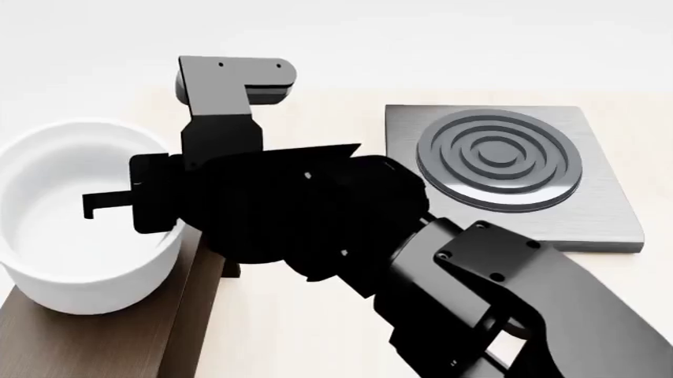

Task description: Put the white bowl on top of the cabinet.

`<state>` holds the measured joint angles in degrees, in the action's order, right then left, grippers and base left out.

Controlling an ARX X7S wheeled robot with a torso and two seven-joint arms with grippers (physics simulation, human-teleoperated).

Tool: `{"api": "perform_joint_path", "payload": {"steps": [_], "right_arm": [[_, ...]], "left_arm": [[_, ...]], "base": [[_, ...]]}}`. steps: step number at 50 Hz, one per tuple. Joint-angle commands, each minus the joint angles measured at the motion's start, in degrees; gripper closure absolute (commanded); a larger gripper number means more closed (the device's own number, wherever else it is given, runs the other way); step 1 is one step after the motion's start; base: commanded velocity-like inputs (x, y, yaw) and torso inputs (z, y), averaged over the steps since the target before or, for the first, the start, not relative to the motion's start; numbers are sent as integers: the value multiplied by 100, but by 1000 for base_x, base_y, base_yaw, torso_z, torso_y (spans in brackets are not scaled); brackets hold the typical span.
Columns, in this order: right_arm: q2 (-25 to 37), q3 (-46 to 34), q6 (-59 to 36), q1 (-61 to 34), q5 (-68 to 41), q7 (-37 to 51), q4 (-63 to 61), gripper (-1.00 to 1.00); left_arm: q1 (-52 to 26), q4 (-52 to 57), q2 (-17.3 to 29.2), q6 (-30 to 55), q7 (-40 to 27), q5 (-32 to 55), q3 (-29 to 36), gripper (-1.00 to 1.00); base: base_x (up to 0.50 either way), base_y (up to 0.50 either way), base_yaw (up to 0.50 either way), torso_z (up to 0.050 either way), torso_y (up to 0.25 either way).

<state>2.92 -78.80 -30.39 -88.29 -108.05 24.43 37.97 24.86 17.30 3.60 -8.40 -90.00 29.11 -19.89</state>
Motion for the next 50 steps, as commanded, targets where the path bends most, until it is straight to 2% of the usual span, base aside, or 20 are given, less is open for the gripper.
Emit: {"api": "perform_joint_path", "payload": {"steps": [1,11,12,33,50], "right_arm": [[-133,223,46,9,203,-189,91,100],[-167,142,61,15,216,-196,133,100],[-180,116,54,-11,238,-203,193,-100],[-144,67,99,-98,178,-211,259,-100],[276,364,267,-207,-19,225,-603,-100]], "left_arm": [[4,-64,-102,-111,286,169,-172,-100],[16,-60,-104,-121,283,162,-166,-100],[16,-55,-105,-119,281,158,-164,-100],[-3,-38,-107,-76,278,137,-167,-100],[-20,-51,-103,-75,282,139,-148,-100]], "base": [[0,0,0,0,0],[0,0,0,0,0],[0,0,0,0,0],[0,0,0,0,0],[0,0,0,1,0]]}}
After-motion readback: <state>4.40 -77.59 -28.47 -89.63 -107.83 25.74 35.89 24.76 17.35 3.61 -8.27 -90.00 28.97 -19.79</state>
